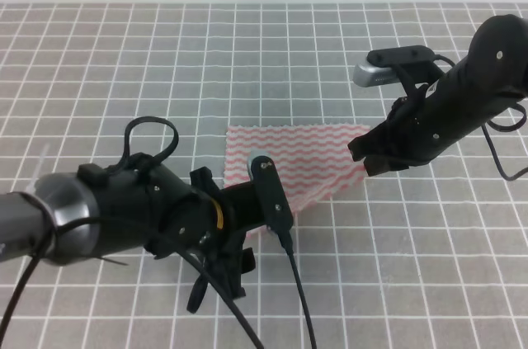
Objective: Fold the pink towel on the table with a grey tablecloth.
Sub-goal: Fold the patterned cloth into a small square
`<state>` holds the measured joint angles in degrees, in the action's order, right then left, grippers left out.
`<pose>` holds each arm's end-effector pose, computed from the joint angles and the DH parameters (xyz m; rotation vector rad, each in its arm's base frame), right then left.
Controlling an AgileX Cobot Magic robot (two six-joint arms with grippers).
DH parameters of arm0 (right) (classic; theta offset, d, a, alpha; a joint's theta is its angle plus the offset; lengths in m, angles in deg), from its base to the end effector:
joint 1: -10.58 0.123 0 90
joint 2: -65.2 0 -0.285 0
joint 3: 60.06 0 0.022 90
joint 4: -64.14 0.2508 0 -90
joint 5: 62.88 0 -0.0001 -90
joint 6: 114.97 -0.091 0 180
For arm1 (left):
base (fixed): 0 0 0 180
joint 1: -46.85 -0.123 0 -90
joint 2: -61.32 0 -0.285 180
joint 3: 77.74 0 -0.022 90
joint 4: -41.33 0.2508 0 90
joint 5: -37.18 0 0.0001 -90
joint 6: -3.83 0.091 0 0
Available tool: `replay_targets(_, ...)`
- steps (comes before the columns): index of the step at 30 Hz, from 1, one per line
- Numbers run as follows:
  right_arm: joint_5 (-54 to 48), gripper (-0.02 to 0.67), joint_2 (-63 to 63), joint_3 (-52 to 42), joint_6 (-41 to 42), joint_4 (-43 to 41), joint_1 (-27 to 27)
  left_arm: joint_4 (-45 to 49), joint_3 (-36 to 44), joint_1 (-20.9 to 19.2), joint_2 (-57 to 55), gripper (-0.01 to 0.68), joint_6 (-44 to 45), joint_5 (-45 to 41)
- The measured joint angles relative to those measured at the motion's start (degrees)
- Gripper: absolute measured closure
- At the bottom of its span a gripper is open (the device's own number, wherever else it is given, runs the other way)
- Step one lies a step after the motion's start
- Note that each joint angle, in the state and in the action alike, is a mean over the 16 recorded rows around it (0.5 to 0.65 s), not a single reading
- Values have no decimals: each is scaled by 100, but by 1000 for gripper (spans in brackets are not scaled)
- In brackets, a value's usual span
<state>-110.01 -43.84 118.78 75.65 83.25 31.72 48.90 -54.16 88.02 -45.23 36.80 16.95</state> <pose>0.3393 0.1546 0.2459 -0.5116 2.6950 0.4483 0.2528 -0.2156 0.1724 1.6942 1.9994 0.0531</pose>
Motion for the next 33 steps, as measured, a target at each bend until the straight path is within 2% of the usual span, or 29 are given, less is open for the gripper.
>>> replay_targets(14,22,665,0,18,-3,0,0,229,-2,4,-236,286,-25,340)
replay_targets(28,-36,665,-54,201,-3,-12,8,324,-6,16,-284,462,-47,548)
replay_targets(33,-75,665,-87,229,-3,-17,13,337,-4,16,-285,493,-50,669)
